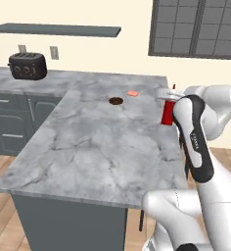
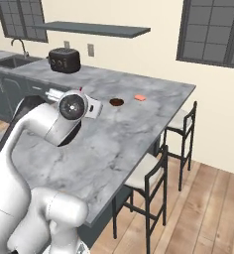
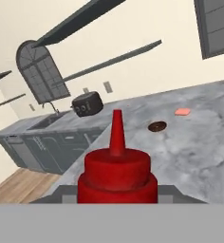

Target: Move the ketchup and mayonnaise from the cabinet to the dining counter.

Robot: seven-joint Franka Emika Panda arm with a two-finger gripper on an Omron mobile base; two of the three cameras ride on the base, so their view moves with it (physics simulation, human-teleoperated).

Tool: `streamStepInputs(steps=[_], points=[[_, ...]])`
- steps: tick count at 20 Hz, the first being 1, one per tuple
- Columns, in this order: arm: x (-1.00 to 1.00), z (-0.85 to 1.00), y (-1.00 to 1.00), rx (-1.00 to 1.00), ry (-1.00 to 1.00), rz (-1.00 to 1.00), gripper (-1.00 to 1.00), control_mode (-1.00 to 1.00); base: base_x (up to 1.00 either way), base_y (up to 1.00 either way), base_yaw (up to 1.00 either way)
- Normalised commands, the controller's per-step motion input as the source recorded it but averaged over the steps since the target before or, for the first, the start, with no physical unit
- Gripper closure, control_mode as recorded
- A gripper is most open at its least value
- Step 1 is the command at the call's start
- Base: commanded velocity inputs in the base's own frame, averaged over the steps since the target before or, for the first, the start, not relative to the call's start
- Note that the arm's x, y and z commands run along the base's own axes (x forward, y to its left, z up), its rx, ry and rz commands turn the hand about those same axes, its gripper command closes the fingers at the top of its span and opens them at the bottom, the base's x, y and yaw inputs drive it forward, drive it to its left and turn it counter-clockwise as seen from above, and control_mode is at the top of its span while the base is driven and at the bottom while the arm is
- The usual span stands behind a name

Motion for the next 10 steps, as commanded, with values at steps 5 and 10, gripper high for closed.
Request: streamStepInputs(steps=[5,10], points=[[0.99,-0.46,0.68,-0.08,-0.07,-0.31,1.00,-1.00,0.00,0.00,0.00],[0.82,-0.40,0.33,-0.11,-0.02,-0.27,1.00,-1.00,0.00,0.00,0.00]])
